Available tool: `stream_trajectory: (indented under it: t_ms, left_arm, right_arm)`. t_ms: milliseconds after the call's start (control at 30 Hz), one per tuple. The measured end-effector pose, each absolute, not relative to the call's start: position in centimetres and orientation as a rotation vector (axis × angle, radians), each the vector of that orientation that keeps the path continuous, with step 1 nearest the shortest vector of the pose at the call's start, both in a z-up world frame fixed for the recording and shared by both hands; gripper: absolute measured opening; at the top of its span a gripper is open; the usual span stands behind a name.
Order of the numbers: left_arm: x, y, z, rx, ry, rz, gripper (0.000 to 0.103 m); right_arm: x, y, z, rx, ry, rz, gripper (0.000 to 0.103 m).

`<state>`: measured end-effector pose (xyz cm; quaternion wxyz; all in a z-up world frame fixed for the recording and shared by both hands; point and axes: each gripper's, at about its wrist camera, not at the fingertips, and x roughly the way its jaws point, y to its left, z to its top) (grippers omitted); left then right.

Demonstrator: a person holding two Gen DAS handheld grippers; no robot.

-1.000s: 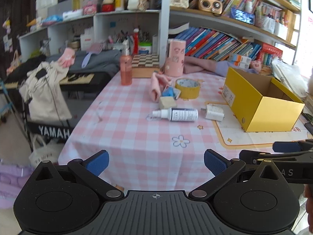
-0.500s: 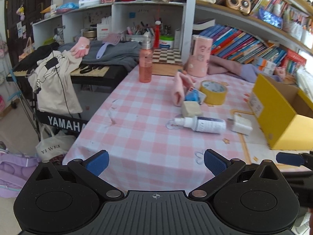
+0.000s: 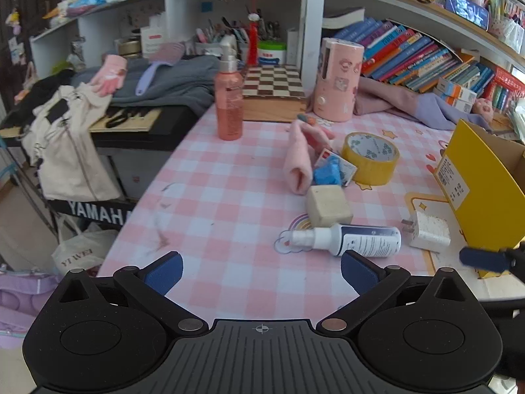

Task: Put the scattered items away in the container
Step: 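Move both tools toward the spray bottle and white plug charger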

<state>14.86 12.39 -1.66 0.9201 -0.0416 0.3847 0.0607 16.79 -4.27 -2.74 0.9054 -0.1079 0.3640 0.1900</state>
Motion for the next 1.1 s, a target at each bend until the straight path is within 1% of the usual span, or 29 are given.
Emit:
stream_trajectory:
  t_ms: [67, 133, 267, 367, 433, 500, 567, 700, 733, 867, 1100]
  left_arm:
    - [15.6, 12.2, -2.1, -0.091, 0.801, 0.106, 0.102]
    - [16.1, 11.8, -2.6, -0.08, 0.815, 0.083, 0.101]
    - [16.9, 10.9, -3.2, -0.032, 0.842, 0.038, 0.101]
    - [17.2, 10.8, -3.4, -0.051, 0.861, 0.024, 0.101]
    - [17.1, 10.7, -3.5, -0.07, 0.873, 0.007, 0.101]
    - [17.0, 10.3, -3.7, -0.071, 0.886, -0.013, 0.101]
    - [16.8, 10.1, -3.9, -0.072, 0.898, -0.026, 0.101]
    - [16.5, 10.3, -3.8, -0.09, 0.901, -0.017, 0.101]
    - [16.4, 10.4, -3.7, -0.093, 0.9, -0.008, 0.101]
    - [16.3, 10.7, -3.6, -0.111, 0.899, 0.006, 0.101]
    - [16.5, 10.2, -4.1, -0.136, 0.915, -0.021, 0.099]
  right_arm:
    - [17.8, -4.6, -2.9, -0.23, 0.754, 0.356, 0.063]
    - [18.6, -5.0, -3.1, -0.23, 0.757, 0.332, 0.058]
    - [20.0, -5.4, -3.0, -0.222, 0.751, 0.36, 0.058]
    - [21.0, -5.3, -3.0, -0.219, 0.748, 0.367, 0.055]
    - [21.8, -5.3, -3.1, -0.214, 0.752, 0.349, 0.048]
    - [22.5, -5.1, -2.9, -0.205, 0.757, 0.377, 0.046]
    - [23.2, -4.8, -2.8, -0.195, 0.768, 0.469, 0.046]
    - [25.0, -3.2, -3.6, -0.275, 0.839, 0.593, 0.046]
    - [25.4, -2.9, -4.0, -0.27, 0.868, 0.612, 0.049]
    - [26.4, -2.6, -5.1, -0.151, 1.021, 0.654, 0.049]
    - [25.8, -2.7, -4.5, 0.032, 1.104, 0.772, 0.048]
